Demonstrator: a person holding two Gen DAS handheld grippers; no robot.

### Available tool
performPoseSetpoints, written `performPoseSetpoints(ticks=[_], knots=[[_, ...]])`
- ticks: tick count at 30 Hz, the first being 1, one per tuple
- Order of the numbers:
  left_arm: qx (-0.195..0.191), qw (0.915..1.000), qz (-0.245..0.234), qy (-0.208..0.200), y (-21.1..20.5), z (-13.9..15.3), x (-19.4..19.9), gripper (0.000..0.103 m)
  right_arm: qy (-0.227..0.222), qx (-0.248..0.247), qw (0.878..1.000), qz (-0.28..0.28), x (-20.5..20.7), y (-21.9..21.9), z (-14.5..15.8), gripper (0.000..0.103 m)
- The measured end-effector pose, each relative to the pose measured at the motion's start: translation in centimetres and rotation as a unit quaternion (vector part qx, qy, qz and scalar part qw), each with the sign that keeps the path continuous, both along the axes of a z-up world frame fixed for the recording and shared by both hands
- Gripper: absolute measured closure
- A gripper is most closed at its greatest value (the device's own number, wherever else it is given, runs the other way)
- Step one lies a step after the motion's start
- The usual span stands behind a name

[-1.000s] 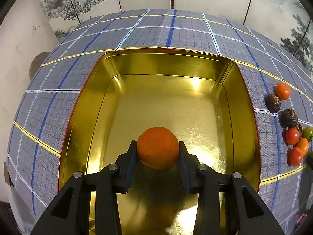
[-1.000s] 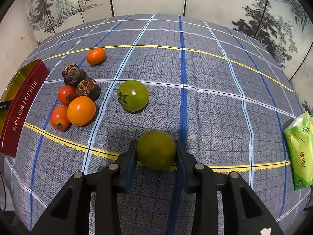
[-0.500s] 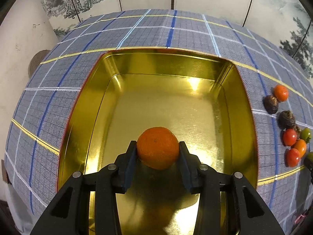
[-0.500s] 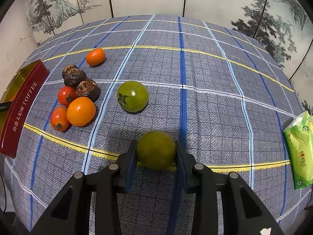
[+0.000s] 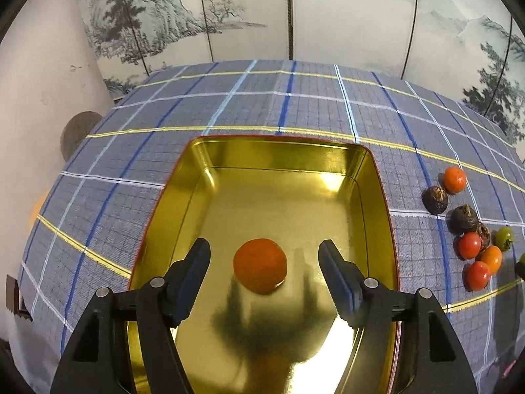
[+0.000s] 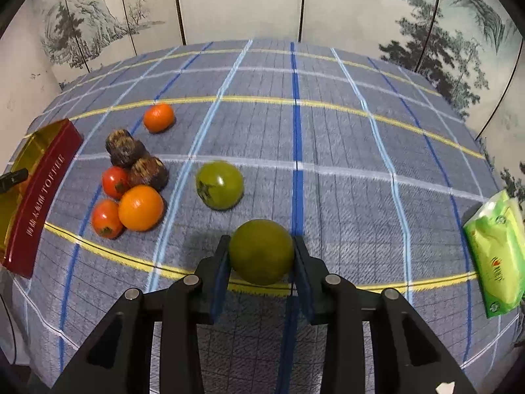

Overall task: Organize fruits
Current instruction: 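Carry the green tomato into the gold tray and open right gripper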

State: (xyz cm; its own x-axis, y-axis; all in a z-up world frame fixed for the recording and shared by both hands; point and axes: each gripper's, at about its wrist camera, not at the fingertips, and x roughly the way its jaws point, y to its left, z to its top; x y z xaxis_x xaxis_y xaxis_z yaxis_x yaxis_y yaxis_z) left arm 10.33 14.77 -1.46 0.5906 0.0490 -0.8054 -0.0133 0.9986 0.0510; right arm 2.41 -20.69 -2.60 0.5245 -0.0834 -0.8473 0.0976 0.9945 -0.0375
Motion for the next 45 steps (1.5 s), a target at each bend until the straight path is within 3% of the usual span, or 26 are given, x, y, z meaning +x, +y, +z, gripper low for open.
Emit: performPoseSetpoints(ticks=[7, 14, 21, 28, 35, 45], knots=[[0.003, 0.9996, 0.013, -0.026, 0.3, 1.1, -1.2, 0.034, -0.03, -0.004, 0.999, 0.043, 0.8, 3.1, 3.4, 0.07], [0.004, 0.999, 0.017, -0.041, 0.6, 2.0, -2.6, 0.028, -0.048, 0.015, 0.991, 0.124, 2.5, 9.7, 5.0, 0.07], [-0.012, 0.9979, 0.042, -0.047, 2.4, 2.7, -3.8, 0.023, -0.049, 0.027, 0.981, 0.188, 3.8, 15.6, 4.9, 0.07], [0.001, 0.9945, 0.086, -0.06, 5.7, 3.5, -5.5, 0.023, -0.048, 0.031, 0.969, 0.242, 4.4, 20.5, 4.7, 0.07], [0.029, 0.9909, 0.122, -0.049, 9.0, 3.1, -6.9, 0.023, -0.041, 0.03, 0.957, 0.286, 5.1, 24.3, 3.8, 0.07], [0.023, 0.9867, 0.158, -0.033, 12.4, 2.3, -8.4, 0.023, -0.025, 0.013, 0.942, 0.333, 6.5, 29.2, 2.0, 0.07]])
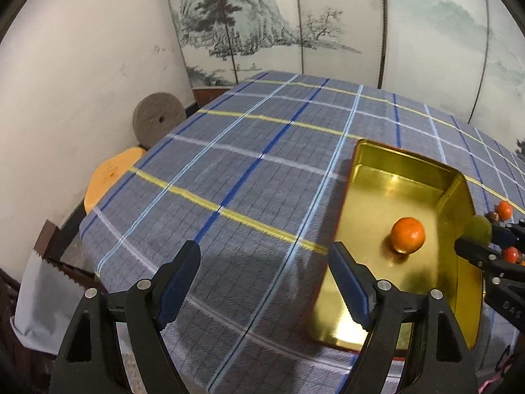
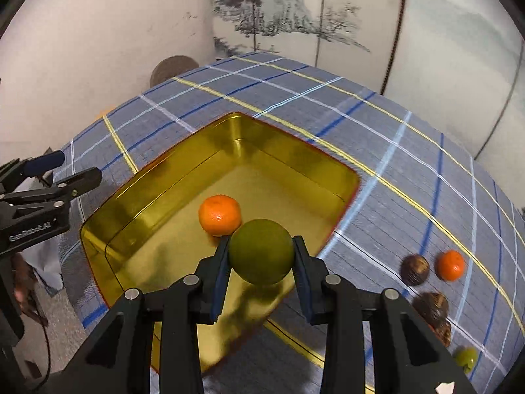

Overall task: Organize fruits
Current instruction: 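Carry the green tomato into the gold tray and open right gripper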

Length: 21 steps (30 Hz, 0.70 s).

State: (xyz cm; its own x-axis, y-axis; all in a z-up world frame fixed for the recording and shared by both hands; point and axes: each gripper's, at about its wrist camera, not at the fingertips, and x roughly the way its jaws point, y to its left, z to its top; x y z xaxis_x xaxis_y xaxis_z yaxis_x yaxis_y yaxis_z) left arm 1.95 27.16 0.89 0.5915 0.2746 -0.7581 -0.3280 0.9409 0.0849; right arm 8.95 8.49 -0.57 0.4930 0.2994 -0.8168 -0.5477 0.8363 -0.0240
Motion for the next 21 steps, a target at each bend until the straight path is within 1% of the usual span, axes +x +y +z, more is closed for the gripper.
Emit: performPoseSetpoints(ticks=[3, 9, 14, 21], knots=[[-0.014, 0.9996, 0.012, 0.02, 0.6, -0.4, -0.1, 0.023, 0.007, -0.009, 1.0, 0.011, 0.2, 1.3, -0.8, 0.07], [-0.022, 0.9993, 0.013, 0.029, 0.5, -0.8, -0.7, 0.023, 0.014, -0.031, 0.999, 0.031, 0.2, 3.0, -2.0, 0.07], [-0.043, 0.9984, 0.03, 0.02, 1.0, -0.7, -1.0, 0.023, 0.019, -0.043, 0.998, 0.038, 0.2, 3.9, -3.0, 0.07], [-0.035, 0.9985, 0.038, 0.018, 1.5, -0.6, -1.2, 0.023, 0.024, -0.053, 0.997, 0.043, 0.3, 4.6, -4.0, 0.07]])
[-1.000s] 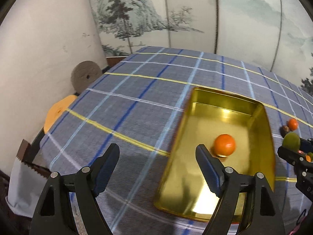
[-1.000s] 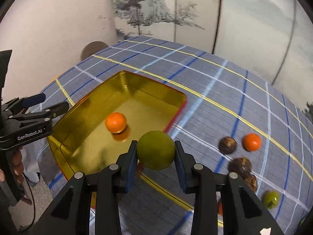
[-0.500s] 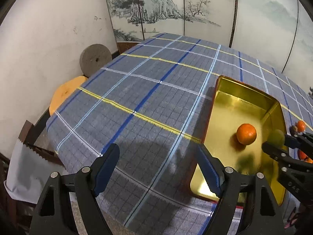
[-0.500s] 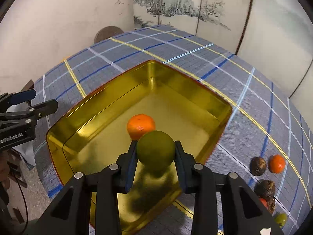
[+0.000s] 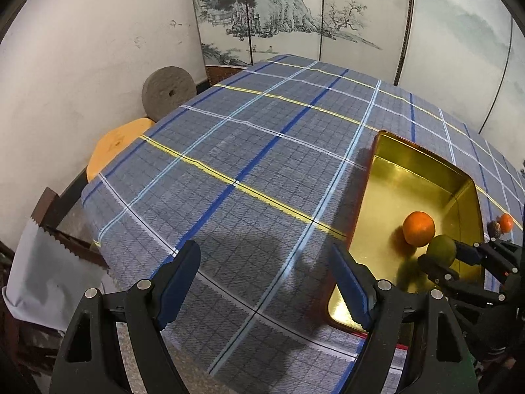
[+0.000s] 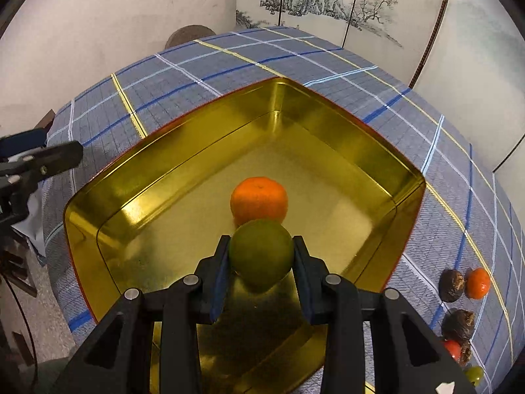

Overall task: Organize fruits
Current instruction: 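Carry the green tomato into the gold tray and open right gripper, then grasp the stemmed green tomato with right gripper while left gripper approaches red tomato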

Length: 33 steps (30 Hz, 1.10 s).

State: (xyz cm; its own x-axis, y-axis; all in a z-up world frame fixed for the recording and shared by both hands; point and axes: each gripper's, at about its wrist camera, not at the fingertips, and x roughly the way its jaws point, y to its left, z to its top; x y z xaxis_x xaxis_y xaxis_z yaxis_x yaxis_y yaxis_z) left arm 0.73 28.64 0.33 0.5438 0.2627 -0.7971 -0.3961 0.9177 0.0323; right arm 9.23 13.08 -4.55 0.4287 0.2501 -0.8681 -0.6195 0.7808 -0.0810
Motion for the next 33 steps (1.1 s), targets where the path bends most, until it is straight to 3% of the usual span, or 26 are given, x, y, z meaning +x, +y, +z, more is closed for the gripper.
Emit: performPoseSetpoints(ticks=[11, 15, 21, 28, 33], knots=[[-0.007, 0.9999, 0.003, 0.008, 0.4, -0.6, -0.6, 0.023, -0.01, -0.012, 1.0, 0.001, -0.2, 0.4, -0.5, 0.067], [-0.006, 1.0, 0.0, 0.007, 0.1, -0.7, -0.7, 0.023, -0.015, -0.013, 1.0, -0.001, -0.3, 0.4, -0.4, 0.051], [-0.001, 0.9999, -0.015, -0.001, -1.0, -0.3, -0.6, 0.023, -0.03, 0.006, 1.0, 0.002, -1.0, -0.2, 1.3, 0.05], [0.0, 0.9976, -0.067, -0.017, -4.7, 0.8, 0.6, 0.023, -0.05, 0.056, 0.996, -0.038, -2.8, -4.9, 5.0, 0.05], [-0.001, 0.9917, -0.126, -0.023, -9.5, 1.5, 1.4, 0.023, -0.065, 0.064, 0.991, -0.097, -3.8, -11.5, 6.8, 0.05]])
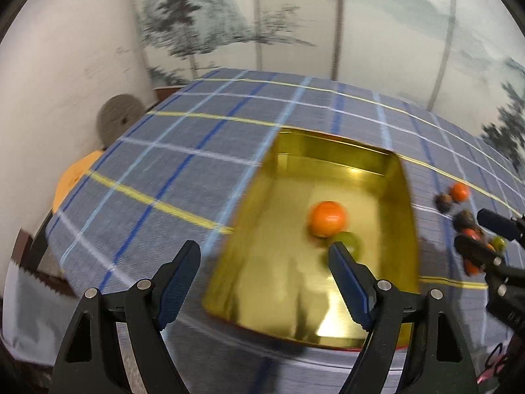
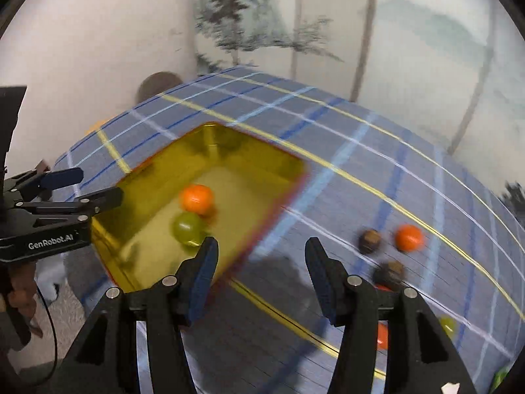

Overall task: Organize fruits
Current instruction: 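Grasp the stemmed green tomato with right gripper while left gripper approaches red tomato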

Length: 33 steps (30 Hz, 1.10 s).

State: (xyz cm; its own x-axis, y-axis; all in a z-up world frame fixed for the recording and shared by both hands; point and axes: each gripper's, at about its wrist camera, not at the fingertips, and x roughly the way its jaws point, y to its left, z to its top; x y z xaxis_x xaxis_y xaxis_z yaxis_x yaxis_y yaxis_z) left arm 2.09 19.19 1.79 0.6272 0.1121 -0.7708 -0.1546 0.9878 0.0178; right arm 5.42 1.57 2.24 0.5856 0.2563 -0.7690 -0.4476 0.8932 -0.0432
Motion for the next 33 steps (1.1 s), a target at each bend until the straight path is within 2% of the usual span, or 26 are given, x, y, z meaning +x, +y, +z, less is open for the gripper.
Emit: performPoseSetpoints(ticks=[9, 14, 16, 21, 33], knots=[[0.0, 0.995, -0.1, -0.004, -9.1, 0.8, 1.6, 0.023, 0.009, -0.023, 0.991, -0.135, -0.9, -13.6, -0.5, 0.05], [0.004, 0.9893, -0.146, 0.012, -14.1, -0.1, 2.1, 0.023, 0.026, -0.026, 0.986, -0.164, -1.2, -18.0, -2.4, 0.051], [0.003, 0.9869, -0.16, 0.021, -15.5, -0.7, 2.4, 0.023, 0.033, -0.025, 0.986, -0.164, -1.3, -19.0, -3.3, 0.055], [-0.019, 0.9808, -0.188, 0.049, -18.6, -2.2, 2.7, 0.023, 0.046, -0.012, 0.985, -0.166, -0.5, -20.2, -5.4, 0.057], [-0.017, 0.9762, -0.206, 0.067, -21.5, -4.6, 3.7, 0.023, 0.039, -0.003, 0.986, -0.16, 2.1, -20.9, -7.5, 0.067]])
